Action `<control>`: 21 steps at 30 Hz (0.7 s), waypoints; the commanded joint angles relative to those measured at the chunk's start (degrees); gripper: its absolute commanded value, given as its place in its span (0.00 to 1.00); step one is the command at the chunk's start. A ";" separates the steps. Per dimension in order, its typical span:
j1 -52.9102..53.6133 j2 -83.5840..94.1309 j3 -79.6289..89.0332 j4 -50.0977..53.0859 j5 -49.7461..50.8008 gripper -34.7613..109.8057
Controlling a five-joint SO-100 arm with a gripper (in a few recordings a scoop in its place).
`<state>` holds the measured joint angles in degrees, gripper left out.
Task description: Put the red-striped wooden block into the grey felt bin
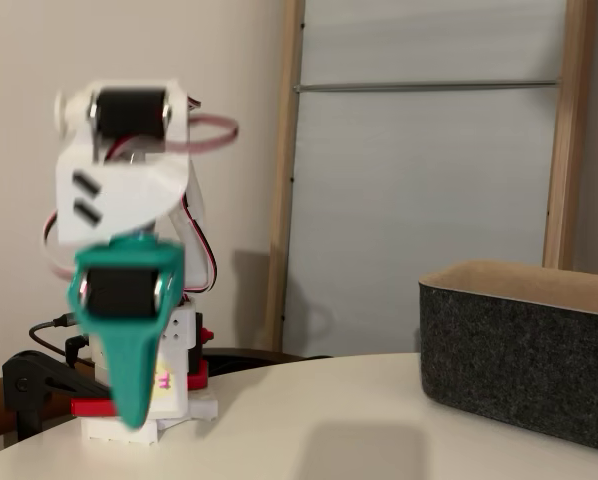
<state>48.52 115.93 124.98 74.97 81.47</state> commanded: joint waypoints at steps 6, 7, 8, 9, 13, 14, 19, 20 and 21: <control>1.85 13.45 14.50 -15.47 -2.46 0.24; 2.02 15.56 16.35 -16.70 -2.90 0.24; 2.11 17.58 18.11 -17.75 -3.16 0.24; 2.20 19.51 19.78 -18.81 -3.43 0.24; 2.20 27.60 25.84 -21.88 -3.69 0.24; 2.20 29.62 27.25 -22.85 -3.52 0.24; 2.29 39.46 33.84 -27.60 -1.23 0.24; 2.29 41.31 34.98 -28.30 -0.70 0.24; 2.29 43.07 36.30 -28.92 -0.35 0.24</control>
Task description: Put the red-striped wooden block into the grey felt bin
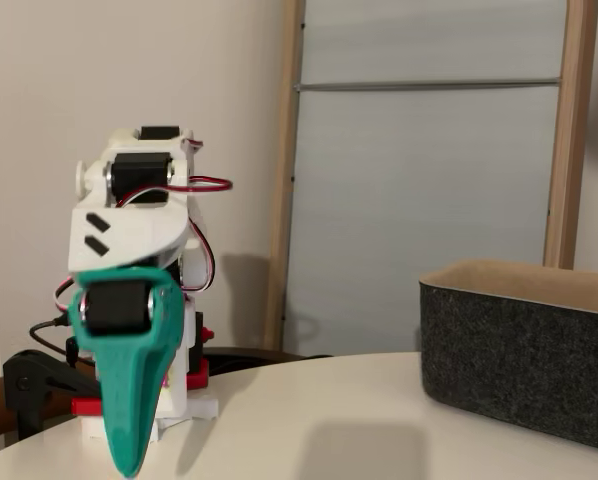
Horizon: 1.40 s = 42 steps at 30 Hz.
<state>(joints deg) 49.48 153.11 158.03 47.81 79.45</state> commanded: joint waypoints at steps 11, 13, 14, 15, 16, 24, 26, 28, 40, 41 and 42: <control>1.32 18.46 14.41 -3.16 2.99 0.24; 1.32 19.78 15.91 -3.16 3.08 0.24; 1.32 20.39 16.70 -3.16 3.08 0.24; 1.23 20.92 17.40 -3.16 2.99 0.24; 1.14 21.36 18.11 -3.16 2.81 0.24; 0.53 24.70 21.27 -3.08 2.55 0.24; 0.53 25.31 21.53 -3.08 2.72 0.24; 0.53 26.02 21.80 -3.08 2.81 0.24; 0.53 28.65 22.15 -0.97 2.90 0.24; 0.53 28.65 22.15 -0.88 2.81 0.24; 0.53 28.83 22.15 -0.79 2.81 0.24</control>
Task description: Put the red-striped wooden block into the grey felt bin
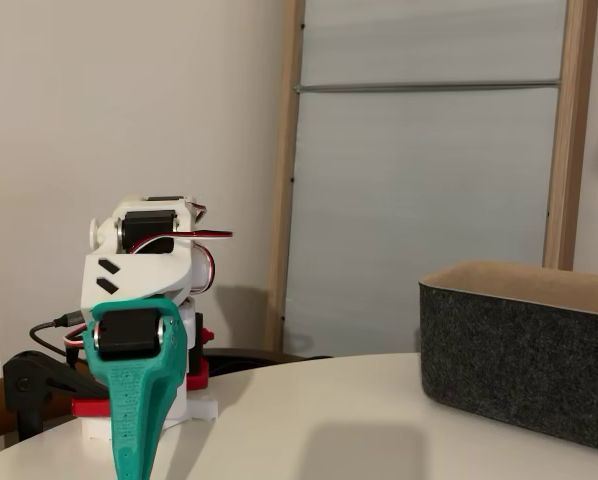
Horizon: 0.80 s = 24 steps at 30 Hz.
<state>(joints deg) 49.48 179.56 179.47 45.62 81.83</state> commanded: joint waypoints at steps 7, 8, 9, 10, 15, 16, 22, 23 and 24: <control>0.53 2.55 0.70 1.76 -0.09 0.24; 0.53 2.55 0.70 1.76 -0.09 0.24; 0.53 2.55 0.70 1.76 -0.09 0.24; 0.53 2.55 0.70 1.76 -0.09 0.24; 0.53 2.55 0.70 1.76 -0.26 0.24; 0.53 2.55 0.70 1.76 -0.26 0.24; 0.53 2.55 0.70 1.76 -0.26 0.24; 0.53 2.55 0.70 1.76 -0.26 0.24; 0.53 2.55 0.70 1.76 -0.26 0.24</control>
